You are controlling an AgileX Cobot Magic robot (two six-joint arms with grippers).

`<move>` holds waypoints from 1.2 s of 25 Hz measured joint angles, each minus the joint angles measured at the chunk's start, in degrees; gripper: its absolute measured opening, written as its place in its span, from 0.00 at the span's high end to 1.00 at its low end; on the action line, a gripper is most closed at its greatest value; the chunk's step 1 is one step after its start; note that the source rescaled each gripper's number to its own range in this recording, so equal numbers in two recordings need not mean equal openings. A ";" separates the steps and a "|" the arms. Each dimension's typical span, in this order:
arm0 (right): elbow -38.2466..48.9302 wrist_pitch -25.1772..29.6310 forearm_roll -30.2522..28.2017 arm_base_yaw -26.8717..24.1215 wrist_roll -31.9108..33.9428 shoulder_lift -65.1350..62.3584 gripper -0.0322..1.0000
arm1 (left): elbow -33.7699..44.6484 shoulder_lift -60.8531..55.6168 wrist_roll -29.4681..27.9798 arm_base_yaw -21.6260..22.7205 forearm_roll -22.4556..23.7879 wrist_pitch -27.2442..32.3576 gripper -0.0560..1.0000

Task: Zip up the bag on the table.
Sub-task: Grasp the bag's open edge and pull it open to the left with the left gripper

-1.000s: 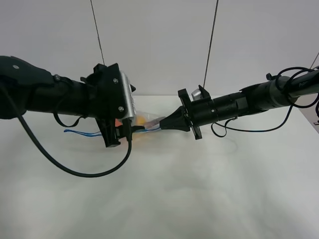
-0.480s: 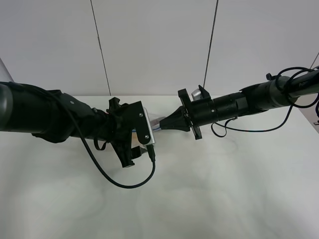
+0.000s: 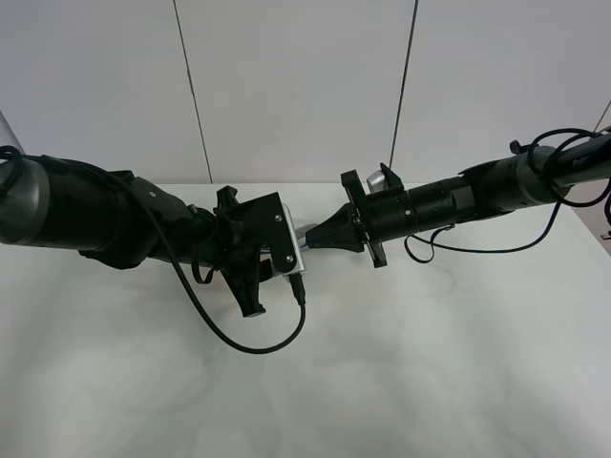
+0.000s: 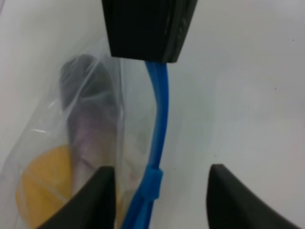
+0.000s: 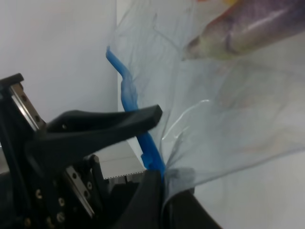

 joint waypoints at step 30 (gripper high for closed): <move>0.00 0.30 -0.12 0.00 0.00 0.00 0.97 | 0.00 0.00 0.00 -0.08 -2.09 0.52 0.94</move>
